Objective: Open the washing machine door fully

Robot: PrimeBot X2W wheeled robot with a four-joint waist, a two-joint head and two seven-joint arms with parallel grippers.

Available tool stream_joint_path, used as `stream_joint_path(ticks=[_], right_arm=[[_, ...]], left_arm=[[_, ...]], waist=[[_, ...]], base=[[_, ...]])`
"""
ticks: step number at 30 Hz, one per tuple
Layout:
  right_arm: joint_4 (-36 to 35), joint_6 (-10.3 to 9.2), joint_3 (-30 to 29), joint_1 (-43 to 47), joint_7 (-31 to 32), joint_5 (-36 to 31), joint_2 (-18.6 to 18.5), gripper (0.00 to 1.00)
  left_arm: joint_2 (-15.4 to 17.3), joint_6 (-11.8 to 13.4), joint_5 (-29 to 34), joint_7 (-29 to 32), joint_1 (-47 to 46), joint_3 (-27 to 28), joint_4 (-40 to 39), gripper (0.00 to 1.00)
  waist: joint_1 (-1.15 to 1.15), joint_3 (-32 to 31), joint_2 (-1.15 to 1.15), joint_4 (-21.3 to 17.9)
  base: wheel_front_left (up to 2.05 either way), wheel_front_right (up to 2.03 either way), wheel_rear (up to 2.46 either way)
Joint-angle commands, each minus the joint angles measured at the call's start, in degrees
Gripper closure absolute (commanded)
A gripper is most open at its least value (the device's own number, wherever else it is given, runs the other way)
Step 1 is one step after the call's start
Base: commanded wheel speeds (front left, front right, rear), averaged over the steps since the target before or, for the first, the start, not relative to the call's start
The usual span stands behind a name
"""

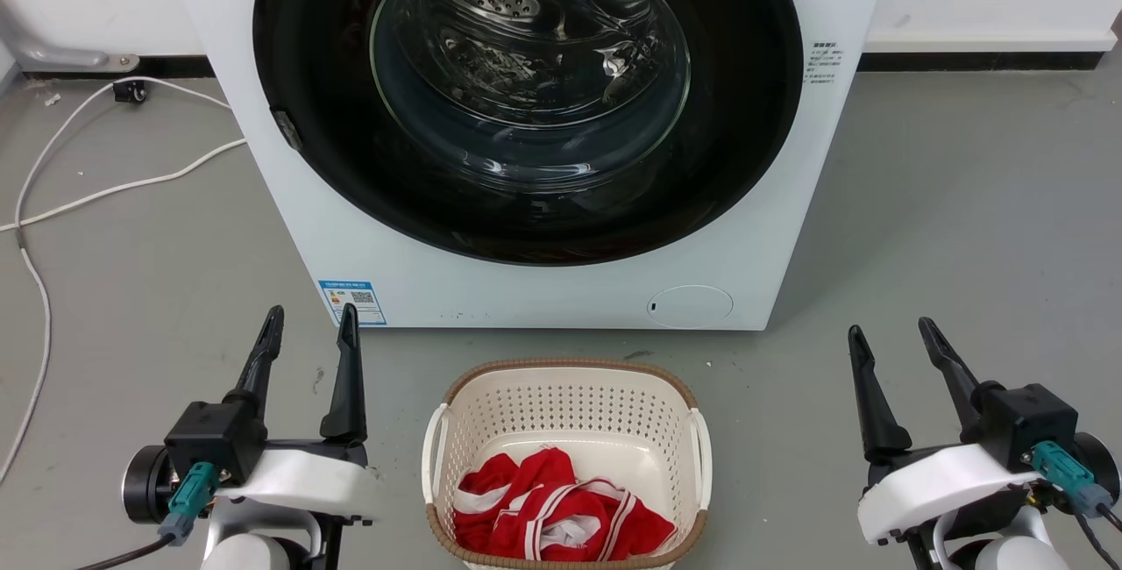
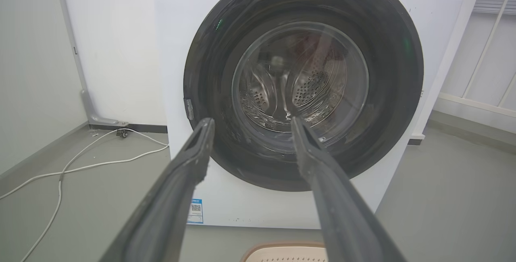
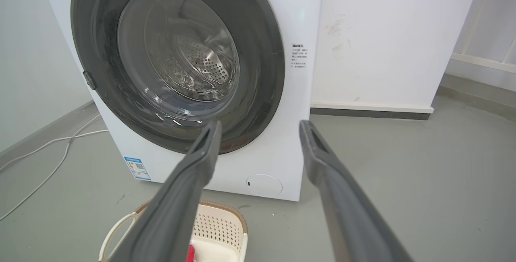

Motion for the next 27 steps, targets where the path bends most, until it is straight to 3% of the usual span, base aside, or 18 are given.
stream_joint_path(ticks=[1, 18, 27], right_arm=[[-0.5, -0.02, 0.0, -0.1, 0.0, -1.3, 0.2, 0.00], [-0.3, -0.02, 0.3, 0.1, -0.3, -7.0, 0.3, 0.00], [0.0, -0.03, 0.1, 0.1, 0.0, -6.0, 0.3, 0.00]], left_arm=[[0.0, 0.2, 1.4, -0.5, 0.5, 0.1, -0.5, 0.00], [-0.9, -0.4, 6.9, -2.3, 1.2, 0.9, -0.4, 0.00], [-1.2, -0.6, 6.4, -2.2, 1.3, 1.4, 0.1, 0.00]], waist=[[0.00, 0.0, 0.00, 0.0], [0.00, -0.1, 0.00, 0.1], [0.00, -0.1, 0.00, 0.1]], base=[[0.00, 0.00, 0.00], [0.00, 0.00, 0.00], [0.00, 0.00, 0.00]])
